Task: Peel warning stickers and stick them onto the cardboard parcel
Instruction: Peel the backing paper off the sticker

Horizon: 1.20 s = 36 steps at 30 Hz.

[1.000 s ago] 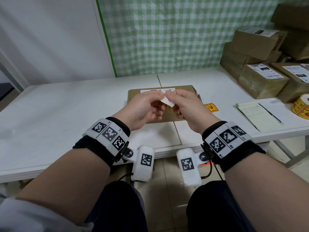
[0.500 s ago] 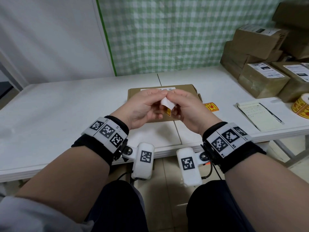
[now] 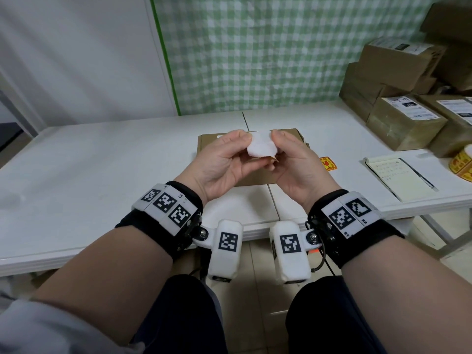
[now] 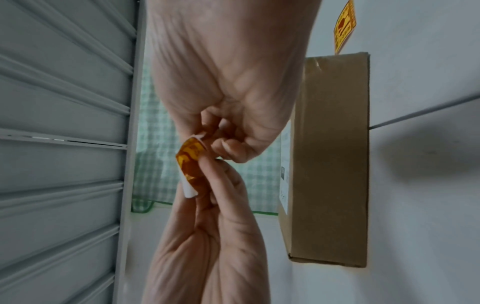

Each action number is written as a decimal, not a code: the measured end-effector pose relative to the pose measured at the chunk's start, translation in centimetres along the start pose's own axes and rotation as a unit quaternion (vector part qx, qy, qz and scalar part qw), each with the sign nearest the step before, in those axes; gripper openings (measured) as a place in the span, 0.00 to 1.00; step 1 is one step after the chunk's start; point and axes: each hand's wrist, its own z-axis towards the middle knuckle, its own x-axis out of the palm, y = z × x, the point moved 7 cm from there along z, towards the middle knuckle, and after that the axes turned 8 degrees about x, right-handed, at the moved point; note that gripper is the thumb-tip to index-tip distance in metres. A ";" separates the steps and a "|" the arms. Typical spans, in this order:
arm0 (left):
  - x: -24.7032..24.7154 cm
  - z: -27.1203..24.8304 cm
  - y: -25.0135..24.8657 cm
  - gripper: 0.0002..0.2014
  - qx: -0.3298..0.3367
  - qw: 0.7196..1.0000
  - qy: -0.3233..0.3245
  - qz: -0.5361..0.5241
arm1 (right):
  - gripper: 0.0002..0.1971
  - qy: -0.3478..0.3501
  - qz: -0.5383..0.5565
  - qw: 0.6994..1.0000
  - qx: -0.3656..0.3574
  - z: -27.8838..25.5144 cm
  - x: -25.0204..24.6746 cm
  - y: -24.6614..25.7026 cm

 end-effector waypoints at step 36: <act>-1.1 -0.1 -0.8 0.13 0.016 0.997 -0.016 0.077 | 0.08 0.022 -0.131 0.991 0.024 -0.9 0.6 0.6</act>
